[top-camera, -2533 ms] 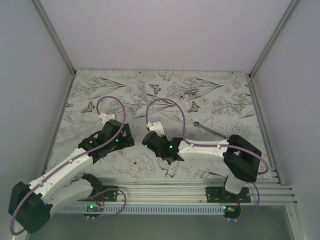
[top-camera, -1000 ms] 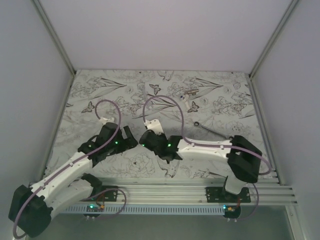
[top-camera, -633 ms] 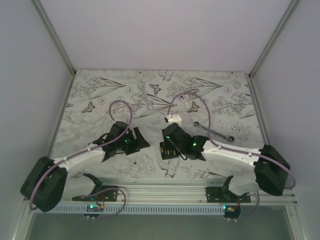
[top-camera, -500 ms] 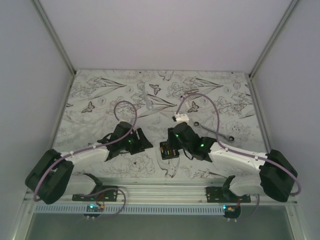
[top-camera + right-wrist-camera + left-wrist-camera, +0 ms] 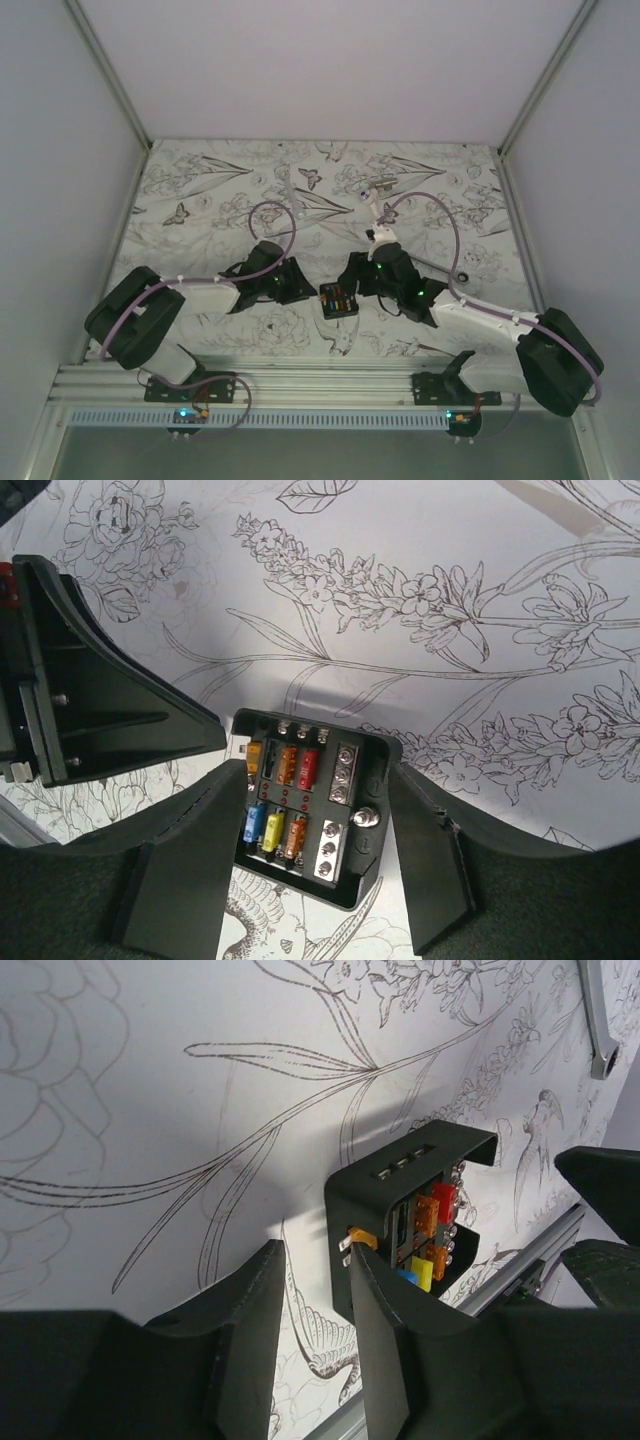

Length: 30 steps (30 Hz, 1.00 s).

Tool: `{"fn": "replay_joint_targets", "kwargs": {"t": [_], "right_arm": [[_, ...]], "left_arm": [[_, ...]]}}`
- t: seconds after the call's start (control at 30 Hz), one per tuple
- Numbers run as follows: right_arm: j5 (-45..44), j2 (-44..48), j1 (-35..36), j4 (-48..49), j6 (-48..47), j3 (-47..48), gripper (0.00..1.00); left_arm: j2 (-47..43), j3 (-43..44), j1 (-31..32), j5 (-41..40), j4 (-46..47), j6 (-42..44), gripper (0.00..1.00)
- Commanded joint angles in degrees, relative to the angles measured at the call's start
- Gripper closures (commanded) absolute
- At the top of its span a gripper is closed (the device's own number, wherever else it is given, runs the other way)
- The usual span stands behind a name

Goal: Snap on the fuse box
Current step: Pick up the fuse from the fuse box base.

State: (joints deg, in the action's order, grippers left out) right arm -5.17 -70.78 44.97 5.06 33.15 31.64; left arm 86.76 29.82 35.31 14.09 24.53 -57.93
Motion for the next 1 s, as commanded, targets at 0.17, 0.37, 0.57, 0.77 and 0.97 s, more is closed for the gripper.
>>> {"fn": "replay_joint_targets", "kwargs": {"t": [0.17,0.37,0.57,0.77,0.97], "right_arm": [[6.2,1.0,-4.7,6.8,4.1,-4.2,0.34],[7.0,1.1,-5.6,7.7,4.5,-5.2,0.33],[7.0,1.3,-5.8,7.6,4.6,-5.5,0.33],[7.1,1.2,-5.8,7.6,4.6,-5.6,0.33],[7.1,1.3,-5.8,7.2,4.6,-5.7,0.33]], "left_arm": [[3.4,1.5,1.3,2.7,4.2,-1.3,0.69],[5.1,1.9,1.7,3.4,5.5,-1.7,0.73],[5.1,2.0,2.0,3.8,6.1,-2.0,0.77],[5.5,2.1,2.0,4.0,6.4,-2.3,0.85],[5.7,2.2,2.1,4.7,6.7,-3.2,0.99]]}}
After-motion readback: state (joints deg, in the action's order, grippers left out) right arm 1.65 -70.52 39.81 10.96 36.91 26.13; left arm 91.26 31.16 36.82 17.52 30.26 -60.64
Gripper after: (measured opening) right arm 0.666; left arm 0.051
